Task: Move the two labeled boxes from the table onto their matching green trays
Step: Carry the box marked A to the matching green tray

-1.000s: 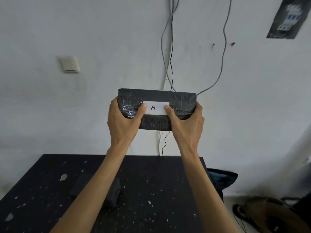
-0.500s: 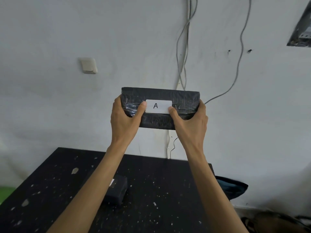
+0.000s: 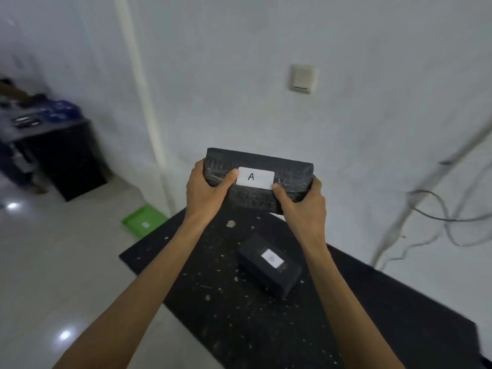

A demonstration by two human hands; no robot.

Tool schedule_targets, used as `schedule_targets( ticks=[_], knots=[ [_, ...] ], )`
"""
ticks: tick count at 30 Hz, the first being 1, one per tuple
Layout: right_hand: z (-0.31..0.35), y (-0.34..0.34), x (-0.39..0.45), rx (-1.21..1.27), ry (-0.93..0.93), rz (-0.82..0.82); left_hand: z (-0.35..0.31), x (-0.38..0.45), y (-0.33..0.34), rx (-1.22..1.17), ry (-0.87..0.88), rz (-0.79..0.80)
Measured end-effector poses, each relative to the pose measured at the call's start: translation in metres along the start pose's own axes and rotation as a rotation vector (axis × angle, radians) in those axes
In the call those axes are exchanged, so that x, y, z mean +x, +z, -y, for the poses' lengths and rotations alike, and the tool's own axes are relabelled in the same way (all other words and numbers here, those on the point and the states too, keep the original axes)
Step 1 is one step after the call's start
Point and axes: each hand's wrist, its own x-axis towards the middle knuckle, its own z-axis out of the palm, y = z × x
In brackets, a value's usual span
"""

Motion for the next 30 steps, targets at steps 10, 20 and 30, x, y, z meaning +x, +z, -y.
schedule_targets(
  ticks=[10,20,30],
  knots=[
    [0.084,0.213,-0.056,-0.080,-0.266,0.634,0.101,0.039,-0.243,0.108,-0.178,-0.280],
    [0.151,0.413,-0.113,-0.281,-0.412,0.871,0.201,0.096,-0.448,0.133,-0.191,-0.248],
    [0.167,0.587,-0.137,-0.232,-0.344,0.905,0.313,0.151,-0.554,0.157,-0.273,-0.165]
  ],
)
